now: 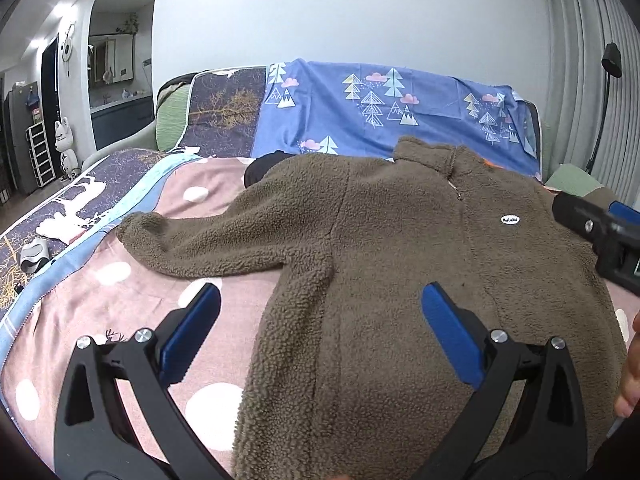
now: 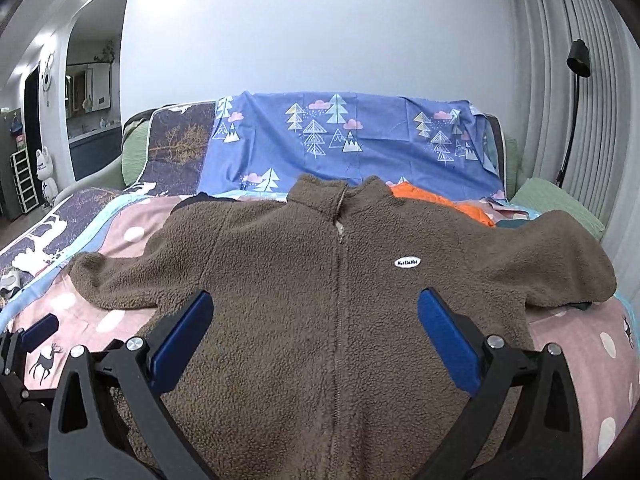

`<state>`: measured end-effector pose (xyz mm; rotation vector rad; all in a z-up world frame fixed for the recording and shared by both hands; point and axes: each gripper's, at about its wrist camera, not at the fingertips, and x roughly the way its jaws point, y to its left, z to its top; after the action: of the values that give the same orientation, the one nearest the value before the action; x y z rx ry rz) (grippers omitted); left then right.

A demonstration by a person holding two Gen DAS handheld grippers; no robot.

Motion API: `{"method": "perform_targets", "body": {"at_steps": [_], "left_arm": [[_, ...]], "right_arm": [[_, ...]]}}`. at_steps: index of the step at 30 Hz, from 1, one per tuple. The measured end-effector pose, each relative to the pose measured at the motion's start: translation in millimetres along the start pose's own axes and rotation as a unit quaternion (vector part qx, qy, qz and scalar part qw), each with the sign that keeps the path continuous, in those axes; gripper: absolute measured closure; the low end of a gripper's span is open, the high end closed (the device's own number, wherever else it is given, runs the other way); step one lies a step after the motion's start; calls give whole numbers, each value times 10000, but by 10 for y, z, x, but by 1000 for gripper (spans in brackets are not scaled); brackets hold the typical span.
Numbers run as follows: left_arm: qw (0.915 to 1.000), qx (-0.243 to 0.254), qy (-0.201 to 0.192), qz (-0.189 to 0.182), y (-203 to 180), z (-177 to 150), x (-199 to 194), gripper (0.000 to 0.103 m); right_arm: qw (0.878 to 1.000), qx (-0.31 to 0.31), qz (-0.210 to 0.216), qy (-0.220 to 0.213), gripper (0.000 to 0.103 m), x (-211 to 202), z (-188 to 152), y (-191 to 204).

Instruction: Fold large clothes

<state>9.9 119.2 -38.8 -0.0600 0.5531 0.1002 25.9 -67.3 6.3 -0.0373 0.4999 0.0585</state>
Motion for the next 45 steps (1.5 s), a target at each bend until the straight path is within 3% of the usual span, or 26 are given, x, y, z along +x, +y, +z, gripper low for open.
{"method": "perform_targets", "body": {"at_steps": [18,21,23,26,29,36,45], "left_arm": [[9997,-59,214,-106,23,-28,81,2],[9996,-74,260,-130,15,-35,99,2],[9994,-86,285,-148,15,-37,115,2],[9992,-122,337,-192,20,-42,145,2],[9989,-149,404,-198,22,-48,181,2],[9987,-144,434,-202,26,-64,210,3],[9979,-220,553,-238,77,-77,297,7]], "right_arm": [[9992,177,-67,354,2,160,-191,-232],[9989,173,-2,437,13,188,-231,-258],[9979,187,107,615,34,238,-261,-272],[9958,281,232,836,52,308,-307,-310],[9954,283,232,888,61,345,-358,-334],[9957,283,251,842,63,340,-401,-380],[9928,282,314,1124,63,440,-457,-419]]}}
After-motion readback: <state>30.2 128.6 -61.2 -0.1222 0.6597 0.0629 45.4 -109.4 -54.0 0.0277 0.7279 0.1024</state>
